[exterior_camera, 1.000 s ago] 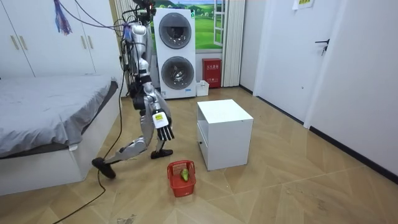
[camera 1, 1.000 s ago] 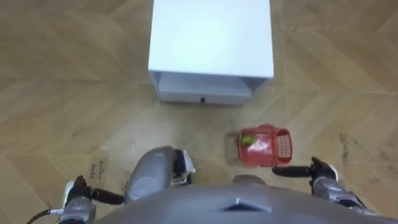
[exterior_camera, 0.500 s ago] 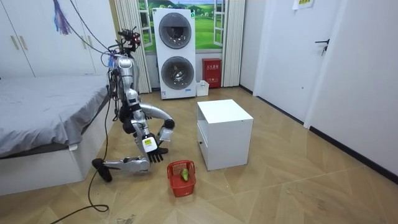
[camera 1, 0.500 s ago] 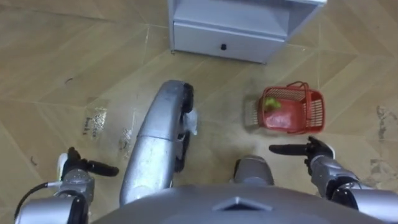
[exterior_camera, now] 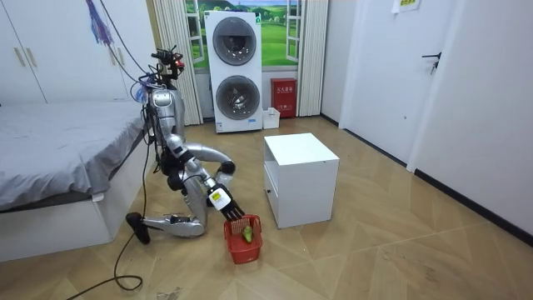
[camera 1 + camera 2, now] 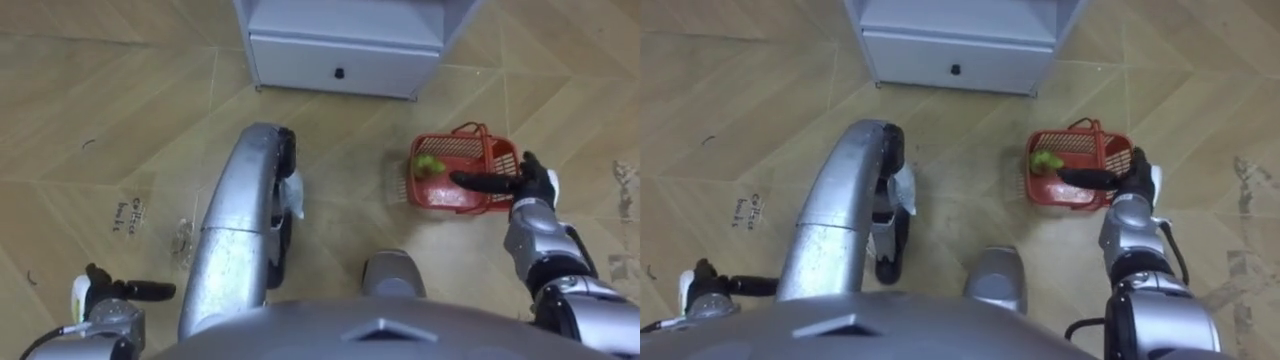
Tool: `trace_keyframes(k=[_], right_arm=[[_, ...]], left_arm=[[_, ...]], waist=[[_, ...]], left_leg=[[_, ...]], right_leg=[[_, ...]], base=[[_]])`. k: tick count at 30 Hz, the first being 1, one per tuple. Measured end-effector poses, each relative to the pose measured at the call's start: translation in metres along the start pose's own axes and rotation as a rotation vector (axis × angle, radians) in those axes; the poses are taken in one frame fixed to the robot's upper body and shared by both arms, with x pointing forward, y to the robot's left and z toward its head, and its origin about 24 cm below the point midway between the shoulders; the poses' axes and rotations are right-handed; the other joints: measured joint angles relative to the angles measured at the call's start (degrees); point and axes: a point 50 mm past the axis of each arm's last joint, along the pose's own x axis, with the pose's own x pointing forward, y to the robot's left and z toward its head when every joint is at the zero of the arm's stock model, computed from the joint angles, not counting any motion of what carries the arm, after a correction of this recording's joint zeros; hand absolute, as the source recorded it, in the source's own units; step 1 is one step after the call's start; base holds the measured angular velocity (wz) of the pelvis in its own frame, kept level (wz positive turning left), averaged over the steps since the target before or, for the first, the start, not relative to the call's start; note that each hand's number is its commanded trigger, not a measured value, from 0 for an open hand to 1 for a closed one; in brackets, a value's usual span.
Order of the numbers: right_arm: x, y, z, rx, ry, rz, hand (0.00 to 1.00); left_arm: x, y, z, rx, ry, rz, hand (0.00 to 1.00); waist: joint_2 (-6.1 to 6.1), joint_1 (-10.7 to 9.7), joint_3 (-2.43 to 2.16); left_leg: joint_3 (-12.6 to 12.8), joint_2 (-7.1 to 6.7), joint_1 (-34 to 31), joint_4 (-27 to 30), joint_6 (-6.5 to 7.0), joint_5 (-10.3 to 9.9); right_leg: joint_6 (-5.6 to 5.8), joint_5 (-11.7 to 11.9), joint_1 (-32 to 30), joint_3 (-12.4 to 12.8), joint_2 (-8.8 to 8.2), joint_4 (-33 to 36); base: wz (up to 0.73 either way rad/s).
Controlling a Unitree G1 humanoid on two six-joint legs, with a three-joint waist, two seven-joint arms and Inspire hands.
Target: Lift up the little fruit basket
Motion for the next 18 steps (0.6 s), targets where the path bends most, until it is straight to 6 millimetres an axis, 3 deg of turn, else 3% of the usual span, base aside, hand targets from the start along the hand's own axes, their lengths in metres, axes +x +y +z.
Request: trace_keyframes(k=[7, 18], right_arm=[[0.007, -0.023, 0.032, -0.066, -0.129, -0.094, 0.00], [0.010, -0.020, 0.047, 0.005, -0.146, -0.089, 0.00]], left_arm=[[-0.002, -0.001, -0.012, 0.041, 0.033, -0.039, 0.00], [-0.003, -0.006, -0.011, 0.103, 0.016, -0.105, 0.00]], waist=[[-0.08, -0.8, -0.09], [0.12, 0.0, 0.11]], left_leg=[[-0.9, 0.06, 1.0, -0.7, -1.64, -0.3], [-0.4, -0.16, 0.9, -1.1, -1.89, -0.1]], right_leg=[[0.00, 0.0, -0.1, 0.8, 0.60, 0.2], [0.10, -0.1, -0.2, 0.8, -0.02, 0.2]], base=[[-0.07], [0.00]])
